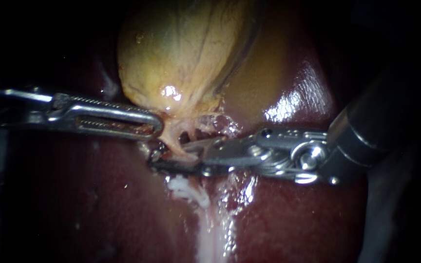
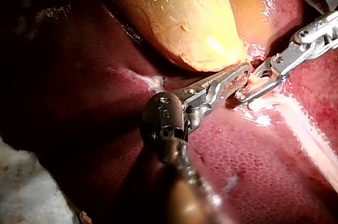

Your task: Going back third clip left tube

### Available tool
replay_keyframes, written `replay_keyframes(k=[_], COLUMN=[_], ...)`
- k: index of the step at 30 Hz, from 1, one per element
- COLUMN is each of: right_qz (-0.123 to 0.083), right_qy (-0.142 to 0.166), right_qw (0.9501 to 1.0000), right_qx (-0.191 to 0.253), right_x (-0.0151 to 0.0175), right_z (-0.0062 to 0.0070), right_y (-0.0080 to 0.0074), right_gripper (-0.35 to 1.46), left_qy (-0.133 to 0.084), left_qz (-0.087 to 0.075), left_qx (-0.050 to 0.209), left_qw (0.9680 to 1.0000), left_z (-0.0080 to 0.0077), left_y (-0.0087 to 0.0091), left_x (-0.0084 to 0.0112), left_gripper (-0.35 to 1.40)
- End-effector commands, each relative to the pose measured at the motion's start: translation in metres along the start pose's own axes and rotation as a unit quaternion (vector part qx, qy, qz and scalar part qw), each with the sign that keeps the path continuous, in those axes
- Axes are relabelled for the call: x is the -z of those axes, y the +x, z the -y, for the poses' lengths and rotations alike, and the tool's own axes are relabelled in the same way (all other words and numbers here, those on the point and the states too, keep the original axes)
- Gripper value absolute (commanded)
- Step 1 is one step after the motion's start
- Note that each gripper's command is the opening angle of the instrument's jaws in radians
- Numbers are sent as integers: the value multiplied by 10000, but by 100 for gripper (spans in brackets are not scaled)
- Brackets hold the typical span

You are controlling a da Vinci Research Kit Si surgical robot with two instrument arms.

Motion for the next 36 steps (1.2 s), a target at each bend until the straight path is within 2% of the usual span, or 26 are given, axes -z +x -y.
replay_keyframes(k=[1, 8, 10, 11, 13, 14, 15, 19, 29, 32, 36], right_qz=[1, 12, -74, -174, -433, -489, -568, -586, -555, -543, -527], right_qy=[-4, -11, 12, 39, 94, 113, 42, -47, 45, 86, 147], right_qw=[10000, 10000, 10000, 9998, 9990, 9987, 9982, 9979, 9976, 9974, 9962], right_qx=[1, -8, -12, -13, 95, 120, 171, 286, 415, 476, 680], right_x=[0, 1, 1, 0, -3, -6, -10, -15, 3, 19, 51], right_z=[0, -1, -3, -3, -5, -6, -7, -6, -5, -2, 5], right_y=[0, 2, 3, 3, 6, 8, 10, 11, 5, 2, 7], right_gripper=[-35, -35, -33, -9, 26, 44, 48, 50, 50, 50, 50], left_qy=[-3, -3, -3, -2, -3, -3, -3, -4, -7, -10, -14], left_qz=[0, -1, -1, -1, -1, 0, -1, 1, 2, 4, 7], left_qx=[0, 1, 1, 1, 0, 0, 0, -1, -2, -3, -6], left_qw=[10000, 10000, 10000, 10000, 10000, 10000, 10000, 10000, 10000, 10000, 10000], left_z=[0, 0, 0, 0, 0, 0, 0, 0, 0, 0, 1], left_y=[0, 0, 0, 0, 0, 0, 0, -1, -1, -1, -2], left_x=[0, 0, 0, 0, 0, 0, 0, 1, 2, 3, 5], left_gripper=[-35, -35, -35, -35, -35, -35, -35, -35, -35, -35, -35])
